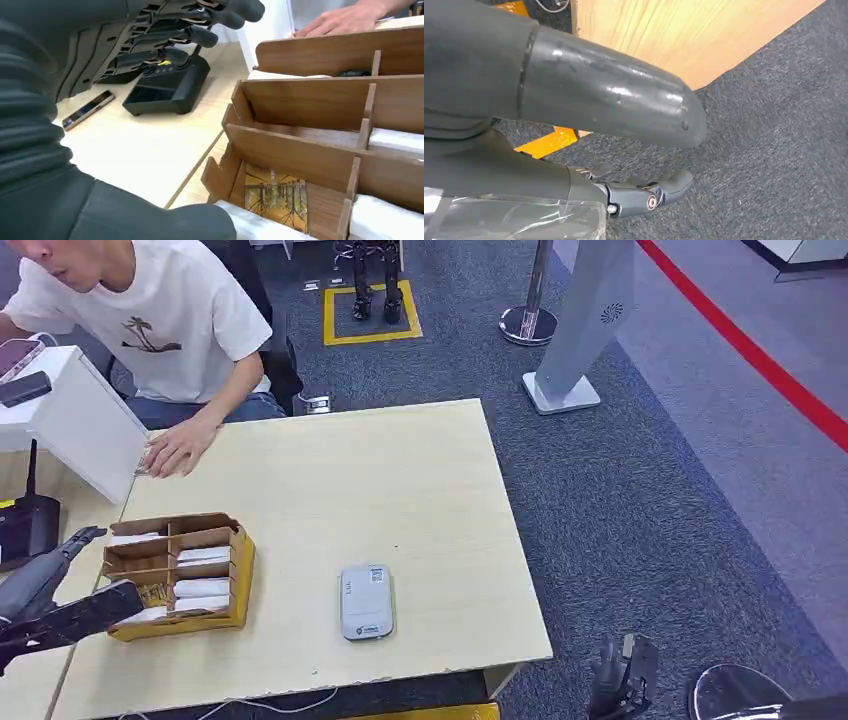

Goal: Pass the card to the sensor for recognition and then transmit it.

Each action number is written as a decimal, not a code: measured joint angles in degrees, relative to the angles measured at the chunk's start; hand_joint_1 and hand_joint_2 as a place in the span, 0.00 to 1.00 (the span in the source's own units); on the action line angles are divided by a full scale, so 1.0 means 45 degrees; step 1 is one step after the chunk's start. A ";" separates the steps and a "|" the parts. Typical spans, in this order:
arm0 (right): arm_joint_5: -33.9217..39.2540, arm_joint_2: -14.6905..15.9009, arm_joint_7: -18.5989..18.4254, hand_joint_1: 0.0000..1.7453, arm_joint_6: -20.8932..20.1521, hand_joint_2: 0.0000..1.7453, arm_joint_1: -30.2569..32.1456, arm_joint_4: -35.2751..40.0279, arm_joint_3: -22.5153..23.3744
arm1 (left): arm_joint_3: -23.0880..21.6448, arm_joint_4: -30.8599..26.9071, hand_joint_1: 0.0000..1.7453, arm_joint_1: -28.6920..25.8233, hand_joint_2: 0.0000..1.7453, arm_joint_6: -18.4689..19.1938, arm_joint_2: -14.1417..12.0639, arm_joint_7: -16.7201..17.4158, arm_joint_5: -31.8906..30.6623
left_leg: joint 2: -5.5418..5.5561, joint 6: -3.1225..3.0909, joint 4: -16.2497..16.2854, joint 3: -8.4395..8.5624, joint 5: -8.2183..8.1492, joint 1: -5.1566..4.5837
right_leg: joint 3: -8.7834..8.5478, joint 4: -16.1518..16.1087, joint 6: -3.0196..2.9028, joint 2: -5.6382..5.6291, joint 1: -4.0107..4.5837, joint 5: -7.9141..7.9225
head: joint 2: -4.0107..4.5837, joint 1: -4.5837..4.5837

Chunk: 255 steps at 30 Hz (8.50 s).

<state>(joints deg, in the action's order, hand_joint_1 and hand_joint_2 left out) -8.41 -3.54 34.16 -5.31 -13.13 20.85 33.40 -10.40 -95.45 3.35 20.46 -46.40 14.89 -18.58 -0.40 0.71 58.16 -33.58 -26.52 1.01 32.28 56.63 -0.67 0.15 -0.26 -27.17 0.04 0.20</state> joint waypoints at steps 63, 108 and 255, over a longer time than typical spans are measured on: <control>0.0680 0.0039 0.0039 0.00 0.0078 0.00 0.0123 -0.0146 -0.0282 | 0.1885 -0.2443 0.00 -0.3838 1.00 -0.1316 0.2263 -0.0039 -0.1729 | 0.0008 -0.0010 0.0000 -0.0003 -0.0008 -0.0004 | -0.0007 -0.0006 0.0007 0.0015 -0.0003 -0.0006 | 0.0000 0.0000; 0.0738 0.0034 -0.0044 0.00 -0.0063 0.00 0.0027 -0.0335 -0.0860 | 0.0593 -0.0904 0.00 -0.0766 1.00 0.0165 0.0273 0.0204 -0.1996 | 0.0011 0.0000 0.0002 0.0000 0.0008 -0.0001 | -0.0006 0.0000 0.0001 0.0017 -0.0001 0.0004 | 0.0000 0.0000; 0.1729 0.0034 -0.0112 0.00 -0.0034 0.00 -0.0125 -0.0724 -0.1792 | -0.0219 -0.2064 0.00 -0.3140 1.00 -0.0622 -0.1826 0.1195 0.1044 | 0.0040 -0.0006 0.0003 -0.0010 0.0003 0.0002 | -0.0011 -0.0002 0.0003 0.0056 0.0003 -0.0003 | 0.0000 -0.0010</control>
<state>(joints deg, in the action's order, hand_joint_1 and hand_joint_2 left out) -0.63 -3.39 33.66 -5.46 -13.70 17.59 25.33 -11.39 -104.74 -10.78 17.66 -54.62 20.26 -13.88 -0.21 0.68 58.17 -33.63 -26.51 1.02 32.22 56.62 -0.66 0.41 -0.24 -27.18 0.04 0.15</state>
